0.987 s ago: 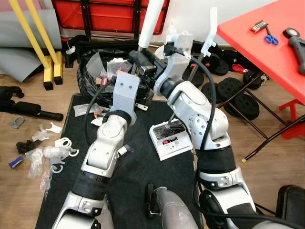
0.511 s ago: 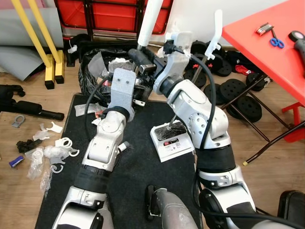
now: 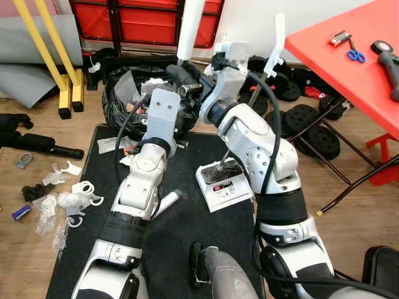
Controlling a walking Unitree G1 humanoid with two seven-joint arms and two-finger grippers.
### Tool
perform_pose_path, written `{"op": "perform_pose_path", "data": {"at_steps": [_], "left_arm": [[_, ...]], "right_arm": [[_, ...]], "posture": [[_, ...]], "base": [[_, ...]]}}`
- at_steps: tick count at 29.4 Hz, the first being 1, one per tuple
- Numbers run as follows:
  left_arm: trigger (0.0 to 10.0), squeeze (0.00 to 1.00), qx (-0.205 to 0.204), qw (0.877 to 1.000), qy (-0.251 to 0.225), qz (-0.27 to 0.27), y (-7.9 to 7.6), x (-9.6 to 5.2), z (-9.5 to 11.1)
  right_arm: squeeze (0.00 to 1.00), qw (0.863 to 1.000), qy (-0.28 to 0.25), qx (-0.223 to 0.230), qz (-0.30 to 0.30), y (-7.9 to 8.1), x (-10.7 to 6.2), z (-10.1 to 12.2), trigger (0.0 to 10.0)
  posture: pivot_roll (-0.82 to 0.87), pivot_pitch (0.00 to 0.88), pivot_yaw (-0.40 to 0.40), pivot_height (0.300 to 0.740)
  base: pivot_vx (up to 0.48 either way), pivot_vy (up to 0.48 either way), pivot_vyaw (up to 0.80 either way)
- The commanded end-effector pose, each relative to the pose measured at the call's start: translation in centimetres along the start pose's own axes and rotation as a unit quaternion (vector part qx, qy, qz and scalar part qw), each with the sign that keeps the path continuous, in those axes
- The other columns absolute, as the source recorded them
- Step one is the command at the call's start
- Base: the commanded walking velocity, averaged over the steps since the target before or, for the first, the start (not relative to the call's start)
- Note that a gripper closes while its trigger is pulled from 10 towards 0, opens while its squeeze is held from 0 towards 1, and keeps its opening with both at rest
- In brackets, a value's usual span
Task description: Sweep floor
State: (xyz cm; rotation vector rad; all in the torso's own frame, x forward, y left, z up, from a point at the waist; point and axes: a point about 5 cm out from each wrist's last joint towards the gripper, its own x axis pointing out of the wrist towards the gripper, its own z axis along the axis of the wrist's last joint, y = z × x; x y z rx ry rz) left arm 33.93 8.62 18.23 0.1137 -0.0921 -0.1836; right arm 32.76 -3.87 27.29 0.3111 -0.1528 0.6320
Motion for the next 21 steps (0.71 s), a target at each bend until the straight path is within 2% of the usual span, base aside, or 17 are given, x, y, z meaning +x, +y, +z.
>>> {"op": "perform_pose_path", "data": {"at_steps": [1, 3, 4, 5, 8, 9, 12, 13, 14, 16, 17, 18, 20, 21], "left_arm": [[0.0, 0.0, -0.009, 0.999, -0.002, 0.048, 0.8, 0.1, 0.0], [0.0, 0.0, -0.008, 0.999, -0.002, 0.05, 0.8, 0.1, 0.0], [0.0, 0.0, -0.008, 0.999, -0.003, 0.054, 0.9, 0.0, -0.1], [0.0, 0.0, -0.014, 0.998, -0.002, 0.061, 1.2, -0.1, -0.1], [0.0, 0.0, -0.02, 0.997, 0.0, 0.068, 1.5, -0.2, -0.2], [0.0, 0.0, -0.021, 0.996, -0.002, 0.086, 2.4, -0.2, -0.1], [0.0, 0.0, -0.02, 0.996, -0.002, 0.092, 2.7, -0.2, -0.1], [0.0, 0.0, -0.01, 0.994, -0.003, 0.108, 3.9, -0.4, -0.2], [0.0, 0.0, -0.01, 0.994, -0.003, 0.108, 3.9, -0.4, -0.2], [0.0, 0.0, 0.017, 0.989, 0.004, 0.145, 6.9, -0.9, -0.6], [0.0, 0.0, 0.017, 0.989, 0.004, 0.145, 6.9, -0.9, -0.6], [0.0, 0.0, 0.031, 0.986, 0.008, 0.164, 8.5, -1.4, -0.9], [0.0, 0.0, 0.031, 0.986, 0.008, 0.164, 8.5, -1.4, -0.9], [0.0, 0.0, 0.039, 0.983, 0.011, 0.178, 9.6, -1.7, -1.0]], "right_arm": [[0.0, 1.0, -0.02, 0.005, 0.01, 0.3, -0.2, 0.8, 10.0], [0.0, 1.0, -0.019, 0.005, 0.008, 0.3, -0.2, 0.8, 10.0], [0.0, 0.998, -0.041, 0.014, 0.04, 0.6, -0.6, 1.1, 10.0], [0.93, 0.998, -0.044, 0.017, 0.05, 0.6, -0.9, 1.1, 10.0], [0.93, 0.997, -0.046, 0.018, 0.056, 0.6, -1.1, 1.1, 10.0], [1.0, 0.997, -0.036, 0.011, 0.063, 0.2, -1.7, 0.8, 10.0], [1.0, 0.997, -0.033, 0.009, 0.065, 0.1, -1.9, 0.7, 10.0], [1.0, 0.997, -0.028, -0.002, 0.066, -0.7, -2.6, 0.7, 10.0], [1.0, 0.997, -0.028, -0.002, 0.066, -0.7, -2.6, 0.7, 10.0], [1.0, 0.998, -0.01, -0.032, 0.055, -2.9, -4.4, 0.6, 10.0], [1.0, 0.998, -0.01, -0.032, 0.055, -2.9, -4.4, 0.6, 10.0], [1.0, 0.998, 0.001, -0.048, 0.046, -3.9, -5.3, 0.5, 10.0], [1.0, 0.998, 0.001, -0.048, 0.046, -3.9, -5.3, 0.5, 10.0], [1.0, 0.998, 0.01, -0.06, 0.036, -4.6, -5.9, 0.5, 10.0]], "posture": [[-0.11, 0.142, -0.143, 0.74], [-0.11, 0.137, -0.141, 0.74], [-0.11, 0.137, -0.141, 0.74], [-0.11, 0.134, -0.143, 0.74], [-0.11, 0.134, -0.143, 0.74], [-0.11, 0.134, -0.146, 0.74], [-0.11, 0.135, -0.148, 0.74], [-0.11, 0.135, -0.15, 0.74], [-0.11, 0.135, -0.15, 0.74], [-0.12, 0.136, -0.151, 0.74], [-0.12, 0.136, -0.151, 0.74], [-0.12, 0.136, -0.151, 0.74], [-0.12, 0.136, -0.151, 0.74], [-0.13, 0.139, -0.152, 0.74]], "base": [[0.0, 0.0, 0.0], [0.0, 0.0, 0.0], [0.0, 0.0, 0.0], [0.0, 0.0, 0.0], [0.0, 0.0, 0.0], [0.0, 0.0, 0.0], [0.0, 0.0, 0.0], [0.0, 0.0, 0.0], [0.0, 0.0, 0.0], [0.0, 0.0, 0.0], [0.0, 0.0, 0.0], [0.0, 0.0, 0.0], [0.0, 0.0, 0.0], [0.0, 0.0, 0.0]]}}
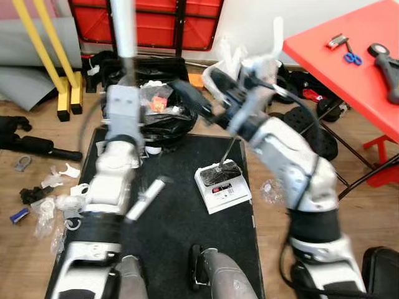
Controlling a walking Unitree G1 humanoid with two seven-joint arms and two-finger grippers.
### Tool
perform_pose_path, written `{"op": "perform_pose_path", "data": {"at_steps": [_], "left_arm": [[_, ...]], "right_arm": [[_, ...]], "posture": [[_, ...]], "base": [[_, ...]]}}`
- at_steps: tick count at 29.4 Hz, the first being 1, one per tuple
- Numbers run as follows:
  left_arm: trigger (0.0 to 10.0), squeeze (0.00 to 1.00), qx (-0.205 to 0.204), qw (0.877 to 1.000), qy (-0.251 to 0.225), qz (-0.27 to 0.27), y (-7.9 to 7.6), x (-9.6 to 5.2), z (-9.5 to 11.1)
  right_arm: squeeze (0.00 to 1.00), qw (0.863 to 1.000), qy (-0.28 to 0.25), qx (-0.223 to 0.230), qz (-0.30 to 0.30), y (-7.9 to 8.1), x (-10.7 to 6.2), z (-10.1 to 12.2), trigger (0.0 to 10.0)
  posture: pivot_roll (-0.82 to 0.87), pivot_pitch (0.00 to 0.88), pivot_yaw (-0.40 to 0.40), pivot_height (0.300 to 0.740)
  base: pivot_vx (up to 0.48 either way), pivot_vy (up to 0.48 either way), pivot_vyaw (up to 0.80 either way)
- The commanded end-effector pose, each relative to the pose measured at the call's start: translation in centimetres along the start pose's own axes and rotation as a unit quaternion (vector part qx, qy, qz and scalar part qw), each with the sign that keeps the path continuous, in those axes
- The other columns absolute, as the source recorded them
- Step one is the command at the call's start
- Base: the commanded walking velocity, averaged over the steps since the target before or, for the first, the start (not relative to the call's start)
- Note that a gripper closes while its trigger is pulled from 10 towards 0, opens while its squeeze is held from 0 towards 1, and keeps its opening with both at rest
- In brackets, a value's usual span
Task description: Sweep floor
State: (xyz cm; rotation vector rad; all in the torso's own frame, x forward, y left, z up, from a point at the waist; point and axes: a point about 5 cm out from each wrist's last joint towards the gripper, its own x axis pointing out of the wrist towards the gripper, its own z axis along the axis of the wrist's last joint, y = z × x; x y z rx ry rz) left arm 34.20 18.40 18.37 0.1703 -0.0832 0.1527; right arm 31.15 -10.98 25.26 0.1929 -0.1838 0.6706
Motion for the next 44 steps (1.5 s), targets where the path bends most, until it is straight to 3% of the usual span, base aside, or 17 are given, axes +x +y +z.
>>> {"op": "perform_pose_path", "data": {"at_steps": [1, 2, 4, 6, 7, 8, 9, 10, 13, 16, 21, 27, 31, 36, 44], "left_arm": [[0.0, 0.0, 0.014, 1.0, -0.003, 0.025, 1.3, -0.3, -0.4], [0.0, 0.0, 0.014, 1.0, -0.003, 0.025, 1.3, -0.3, -0.4], [0.0, 0.0, 0.02, 1.0, -0.004, 0.007, 2.5, -1.4, -0.8], [0.0, 0.0, 0.018, 1.0, -0.007, -0.012, 2.3, -2.0, -1.0], [0.0, 0.0, 0.003, 0.998, -0.008, -0.056, 1.1, -3.5, -1.2], [3.5, 0.0, -0.003, 0.997, -0.008, -0.073, 0.7, -4.1, -1.3], [3.5, 0.0, -0.003, 0.997, -0.008, -0.073, 0.7, -4.1, -1.3], [10.0, 0.0, -0.028, 0.996, -0.004, -0.09, 0.1, -5.2, -1.7], [10.0, 0.0, -0.067, 0.994, 0.012, -0.086, -0.1, -6.3, -2.3], [10.0, 0.0, -0.062, 0.994, 0.012, -0.093, -0.3, -6.9, -2.5], [10.0, 0.0, -0.058, 0.994, 0.011, -0.095, -0.2, -7.2, -2.7], [10.0, 0.0, -0.072, 0.993, 0.019, -0.095, -0.1, -8.6, -3.1], [10.0, 0.0, -0.074, 0.992, 0.025, -0.098, -0.3, -8.7, -3.2], [10.0, 0.0, -0.073, 0.992, 0.024, -0.102, -0.4, -8.7, -3.2], [10.0, 0.0, -0.072, 0.991, 0.022, -0.11, -0.8, -8.6, -3.0]], "right_arm": [[1.0, 1.0, 0.017, -0.021, -0.012, -0.8, -1.0, -0.3, 10.0], [1.0, 1.0, 0.017, -0.021, -0.012, -0.8, -1.0, -0.3, 10.0], [1.0, 0.992, 0.062, -0.063, -0.088, -2.9, -3.1, -2.0, 10.0], [1.0, 0.987, 0.082, -0.077, -0.116, -3.4, -3.8, -2.7, 10.0], [0.72, 0.974, 0.118, -0.108, -0.159, -3.8, -4.9, -4.3, 10.0], [0.0, 0.969, 0.127, -0.124, -0.174, -3.8, -5.2, -4.8, 10.0], [0.0, 0.969, 0.127, -0.124, -0.174, -3.8, -5.2, -4.8, 10.0], [0.0, 0.964, 0.144, -0.134, -0.178, -3.3, -5.9, -5.7, 10.0], [0.0, 0.966, 0.151, -0.11, -0.179, -2.8, -6.6, -6.4, 10.0], [0.0, 0.966, 0.157, -0.089, -0.186, -2.7, -6.9, -6.8, 10.0], [0.0, 0.959, 0.167, -0.108, -0.202, -2.8, -6.9, -7.0, 10.0], [0.0, 0.97, 0.141, -0.086, -0.179, -2.1, -6.2, -6.8, 10.0], [0.0, 0.975, 0.132, -0.066, -0.163, -1.5, -5.7, -6.7, 10.0], [0.0, 0.977, 0.119, -0.075, -0.159, -1.3, -5.6, -6.3, 10.0], [0.0, 0.982, 0.088, -0.078, -0.151, -1.3, -5.1, -5.0, 10.0]], "posture": [[-0.13, 0.139, -0.152, 0.74], [-0.13, 0.139, -0.152, 0.74], [-0.13, 0.141, -0.162, 0.74], [-0.13, 0.14, -0.163, 0.74], [-0.13, 0.137, -0.165, 0.74], [-0.13, 0.137, -0.165, 0.74], [-0.13, 0.137, -0.165, 0.74], [-0.15, 0.132, -0.169, 0.74], [-0.15, 0.127, -0.174, 0.74], [-0.16, 0.125, -0.182, 0.74], [-0.15, 0.121, -0.188, 0.74], [-0.15, 0.121, -0.195, 0.74], [-0.15, 0.12, -0.193, 0.74], [-0.15, 0.121, -0.192, 0.74], [-0.15, 0.126, -0.19, 0.74]], "base": [[0.0, 0.0, 0.0], [0.0, 0.0, 0.0], [0.0, 0.0, 0.0], [0.0, 0.0, 0.0], [0.0, 0.0, 0.0], [0.0, 0.0, 0.0], [0.0, 0.0, 0.0], [0.0, 0.0, 0.0], [0.0, 0.0, 0.0], [0.0, 0.0, 0.0], [0.0, 0.0, 0.0], [0.141, 0.0, -0.4], [0.34, 0.0, -0.6], [0.349, 0.0, -0.8], [0.358, 0.0, 0.0]]}}
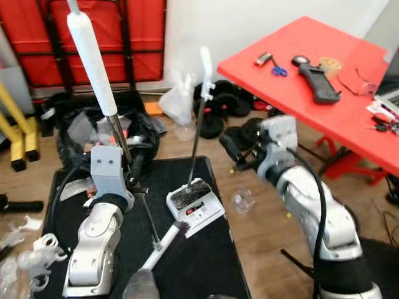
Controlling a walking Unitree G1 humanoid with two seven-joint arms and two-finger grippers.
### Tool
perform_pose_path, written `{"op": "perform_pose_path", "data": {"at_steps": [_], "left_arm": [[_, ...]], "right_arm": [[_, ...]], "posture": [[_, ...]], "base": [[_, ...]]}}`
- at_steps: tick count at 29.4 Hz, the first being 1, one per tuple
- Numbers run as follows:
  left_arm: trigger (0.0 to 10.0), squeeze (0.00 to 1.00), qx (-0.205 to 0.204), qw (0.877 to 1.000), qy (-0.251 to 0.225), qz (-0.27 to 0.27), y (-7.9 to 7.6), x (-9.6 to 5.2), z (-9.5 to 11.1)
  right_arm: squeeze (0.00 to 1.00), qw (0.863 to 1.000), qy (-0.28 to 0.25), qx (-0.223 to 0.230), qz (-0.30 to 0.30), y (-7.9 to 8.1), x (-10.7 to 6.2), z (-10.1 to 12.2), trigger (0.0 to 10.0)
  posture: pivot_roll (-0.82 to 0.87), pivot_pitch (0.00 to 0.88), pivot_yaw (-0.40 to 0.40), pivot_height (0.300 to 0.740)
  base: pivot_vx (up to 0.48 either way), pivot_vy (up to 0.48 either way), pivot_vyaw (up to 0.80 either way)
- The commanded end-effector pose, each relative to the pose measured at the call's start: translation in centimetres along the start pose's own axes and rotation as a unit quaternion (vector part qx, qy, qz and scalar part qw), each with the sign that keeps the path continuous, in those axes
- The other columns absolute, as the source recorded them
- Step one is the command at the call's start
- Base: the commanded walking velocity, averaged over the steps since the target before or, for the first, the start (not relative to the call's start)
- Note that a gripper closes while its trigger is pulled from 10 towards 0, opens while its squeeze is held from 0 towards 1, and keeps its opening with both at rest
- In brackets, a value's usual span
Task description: Sweep floor
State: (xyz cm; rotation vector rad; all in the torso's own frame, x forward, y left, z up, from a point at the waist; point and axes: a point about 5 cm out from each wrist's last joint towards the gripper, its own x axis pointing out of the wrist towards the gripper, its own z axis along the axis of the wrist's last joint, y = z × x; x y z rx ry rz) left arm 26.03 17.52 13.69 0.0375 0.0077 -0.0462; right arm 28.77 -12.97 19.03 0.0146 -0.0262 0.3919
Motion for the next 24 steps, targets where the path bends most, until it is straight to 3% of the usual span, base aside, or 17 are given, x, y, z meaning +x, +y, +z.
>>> {"op": "perform_pose_path", "data": {"at_steps": [1, 6, 8, 15, 19, 24], "left_arm": [[10.0, 0.0, -0.002, 1.0, -0.02, -0.011, -0.6, 0.2, 0.9], [10.0, 0.0, -0.001, 1.0, -0.021, -0.009, -0.5, 0.2, 0.9], [10.0, 0.0, -0.002, 1.0, -0.023, 0.02, 0.3, 0.7, 1.1], [10.0, 0.0, 0.014, 0.999, -0.014, 0.035, 1.0, 0.8, 0.9], [10.0, 0.0, 0.017, 0.999, -0.013, 0.037, 1.1, 0.7, 0.8], [10.0, 0.0, 0.022, 0.999, -0.012, 0.035, 0.7, 0.8, 0.8]], "right_arm": [[0.0, 1.0, -0.016, -0.002, -0.01, -0.8, -0.4, 0.6, 10.0], [0.0, 1.0, -0.024, -0.001, -0.008, -0.8, -0.3, 1.0, 10.0], [0.0, 0.996, -0.041, -0.025, 0.077, 0.0, -0.5, 2.3, 10.0], [0.0, 0.987, -0.042, -0.036, 0.149, 1.3, -1.3, 2.5, 10.0], [0.0, 0.986, -0.041, -0.035, 0.157, 1.4, -1.5, 2.6, 10.0], [0.0, 0.993, -0.066, -0.03, 0.093, -0.5, -1.1, 3.5, 10.0]], "posture": [[-0.15, 0.127, -0.19, 0.74], [-0.15, 0.127, -0.19, 0.74], [-0.15, 0.127, -0.19, 0.74], [-0.16, 0.131, -0.184, 0.74], [-0.16, 0.132, -0.183, 0.74], [-0.16, 0.137, -0.179, 0.74]], "base": [[0.356, 0.0, 0.0], [0.356, 0.0, 0.0], [0.131, 0.0, 0.79], [0.0, 0.0, 0.79], [0.0, 0.0, 0.79], [0.0, 0.0, 0.79]]}}
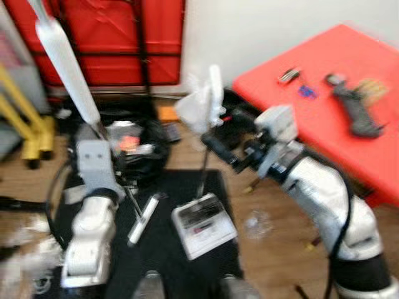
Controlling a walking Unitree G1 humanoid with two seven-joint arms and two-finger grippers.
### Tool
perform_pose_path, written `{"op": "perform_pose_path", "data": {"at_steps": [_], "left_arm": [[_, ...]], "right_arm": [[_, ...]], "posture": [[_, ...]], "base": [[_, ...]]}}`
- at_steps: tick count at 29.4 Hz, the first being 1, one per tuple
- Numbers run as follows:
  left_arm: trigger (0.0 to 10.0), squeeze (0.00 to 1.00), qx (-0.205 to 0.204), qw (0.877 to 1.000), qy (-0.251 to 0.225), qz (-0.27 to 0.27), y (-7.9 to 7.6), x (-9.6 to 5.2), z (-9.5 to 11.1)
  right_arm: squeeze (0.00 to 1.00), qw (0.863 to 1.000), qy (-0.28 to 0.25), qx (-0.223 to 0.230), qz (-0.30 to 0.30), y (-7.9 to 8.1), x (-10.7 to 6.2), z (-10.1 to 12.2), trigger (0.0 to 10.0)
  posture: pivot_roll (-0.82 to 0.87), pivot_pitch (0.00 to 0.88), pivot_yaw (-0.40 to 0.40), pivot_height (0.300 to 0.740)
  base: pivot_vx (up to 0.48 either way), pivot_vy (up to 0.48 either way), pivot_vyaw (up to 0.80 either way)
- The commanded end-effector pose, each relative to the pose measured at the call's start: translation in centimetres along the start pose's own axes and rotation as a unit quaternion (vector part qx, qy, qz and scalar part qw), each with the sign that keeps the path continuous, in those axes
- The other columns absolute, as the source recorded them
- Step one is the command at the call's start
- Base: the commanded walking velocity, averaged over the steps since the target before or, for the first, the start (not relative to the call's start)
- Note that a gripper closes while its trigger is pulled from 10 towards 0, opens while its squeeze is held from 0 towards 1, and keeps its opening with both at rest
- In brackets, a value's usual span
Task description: Sweep floor
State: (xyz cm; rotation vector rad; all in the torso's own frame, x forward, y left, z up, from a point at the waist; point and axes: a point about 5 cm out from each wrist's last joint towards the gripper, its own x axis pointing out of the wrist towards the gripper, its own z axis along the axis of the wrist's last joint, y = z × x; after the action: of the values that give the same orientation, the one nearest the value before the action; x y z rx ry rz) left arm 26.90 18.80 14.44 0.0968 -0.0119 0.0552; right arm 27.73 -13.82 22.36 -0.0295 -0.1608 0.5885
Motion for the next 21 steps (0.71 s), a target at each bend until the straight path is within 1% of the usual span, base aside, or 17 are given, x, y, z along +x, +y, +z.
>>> {"op": "perform_pose_path", "data": {"at_steps": [1, 4, 5, 6, 7, 9, 10, 11, 12, 13, 14, 15, 16, 17, 20, 21], "left_arm": [[10.0, 0.0, -0.006, 1.0, -0.004, -0.016, -0.6, -0.1, 0.1], [10.0, 0.0, -0.004, 1.0, -0.004, -0.017, -0.7, -0.1, 0.1], [10.0, 0.0, -0.004, 1.0, -0.004, -0.017, -0.7, -0.1, 0.1], [10.0, 0.0, -0.004, 1.0, -0.004, -0.017, -0.7, -0.1, 0.1], [10.0, 0.0, -0.001, 1.0, -0.002, -0.022, -0.8, -0.1, 0.1], [10.0, 0.0, -0.001, 1.0, -0.002, -0.022, -0.8, -0.1, 0.1], [10.0, 0.0, 0.0, 1.0, -0.001, -0.028, -0.9, -0.1, 0.0], [10.0, 0.0, 0.0, 1.0, -0.001, -0.028, -0.9, -0.1, 0.0], [10.0, 0.0, 0.006, 0.999, -0.001, -0.034, -0.9, -0.3, 0.0], [10.0, 0.0, 0.006, 0.999, -0.001, -0.034, -0.9, -0.3, 0.0], [10.0, 0.0, 0.01, 0.999, 0.0, -0.037, -1.0, -0.3, 0.1], [10.0, 0.0, 0.01, 0.999, 0.0, -0.037, -1.0, -0.3, 0.1], [10.0, 0.0, 0.012, 0.999, 0.0, -0.038, -1.0, -0.4, 0.1], [10.0, 0.0, 0.012, 0.999, 0.0, -0.038, -1.0, -0.4, 0.1], [10.0, 0.0, 0.015, 0.999, 0.001, -0.039, -1.0, -0.4, 0.0], [10.0, 0.0, 0.016, 0.999, 0.001, -0.04, -1.0, -0.4, 0.1]], "right_arm": [[0.0, 1.0, -0.011, -0.001, -0.023, -0.7, 0.1, 0.3, 10.0], [0.0, 0.999, -0.014, -0.004, -0.033, -1.0, 0.1, 0.4, 10.0], [0.0, 0.996, -0.018, -0.003, -0.087, -2.2, 0.1, 0.4, 10.0], [0.0, 0.996, -0.018, -0.003, -0.087, -2.2, 0.1, 0.4, 10.0], [0.0, 0.992, -0.012, -0.004, -0.126, -3.1, 0.1, 0.1, 10.0], [0.0, 0.992, -0.012, -0.004, -0.126, -3.1, 0.1, 0.1, 10.0], [0.0, 0.989, -0.009, 0.001, -0.146, -3.5, 0.0, -0.2, 10.0], [0.0, 0.989, -0.009, 0.001, -0.146, -3.5, 0.0, -0.2, 10.0], [0.0, 0.989, 0.003, -0.001, -0.151, -3.4, -0.1, -0.7, 10.0], [0.0, 0.989, 0.003, -0.001, -0.151, -3.4, -0.1, -0.7, 10.0], [0.0, 0.989, 0.003, 0.009, -0.145, -3.1, -0.2, -1.0, 10.0], [0.0, 0.989, 0.003, 0.009, -0.145, -3.1, -0.2, -1.0, 10.0], [0.0, 0.989, 0.003, 0.025, -0.142, -2.9, -0.2, -1.2, 10.0], [0.0, 0.989, 0.003, 0.025, -0.142, -2.9, -0.2, -1.2, 10.0], [0.0, 0.988, 0.004, 0.028, -0.151, -3.0, -0.2, -1.2, 10.0], [0.0, 0.987, 0.001, 0.029, -0.155, -3.1, -0.2, -1.2, 10.0]], "posture": [[-0.16, 0.14, -0.179, 0.74], [-0.16, 0.14, -0.179, 0.74], [-0.16, 0.14, -0.179, 0.74], [-0.16, 0.14, -0.179, 0.74], [-0.16, 0.145, -0.179, 0.74], [-0.16, 0.145, -0.179, 0.74], [-0.15, 0.146, -0.178, 0.74], [-0.15, 0.146, -0.178, 0.74], [-0.15, 0.149, -0.178, 0.74], [-0.15, 0.149, -0.178, 0.74], [-0.15, 0.149, -0.178, 0.74], [-0.15, 0.149, -0.178, 0.74], [-0.15, 0.15, -0.177, 0.74], [-0.15, 0.15, -0.177, 0.74], [-0.15, 0.151, -0.175, 0.74], [-0.15, 0.15, -0.176, 0.74]], "base": [[0.0, 0.0, 0.79], [0.0, 0.0, 0.79], [0.0, 0.0, 0.0], [0.0, 0.0, 0.0], [0.0, 0.0, 0.0], [0.0, 0.0, 0.0], [0.0, 0.0, 0.0], [0.0, 0.0, 0.0], [0.341, 0.0, 0.8], [0.341, 0.0, 0.8], [0.349, 0.0, 0.8], [0.349, 0.0, 0.8], [0.349, 0.0, 0.0], [0.349, 0.0, 0.0], [0.349, 0.0, 0.8], [0.345, 0.0, 0.0]]}}
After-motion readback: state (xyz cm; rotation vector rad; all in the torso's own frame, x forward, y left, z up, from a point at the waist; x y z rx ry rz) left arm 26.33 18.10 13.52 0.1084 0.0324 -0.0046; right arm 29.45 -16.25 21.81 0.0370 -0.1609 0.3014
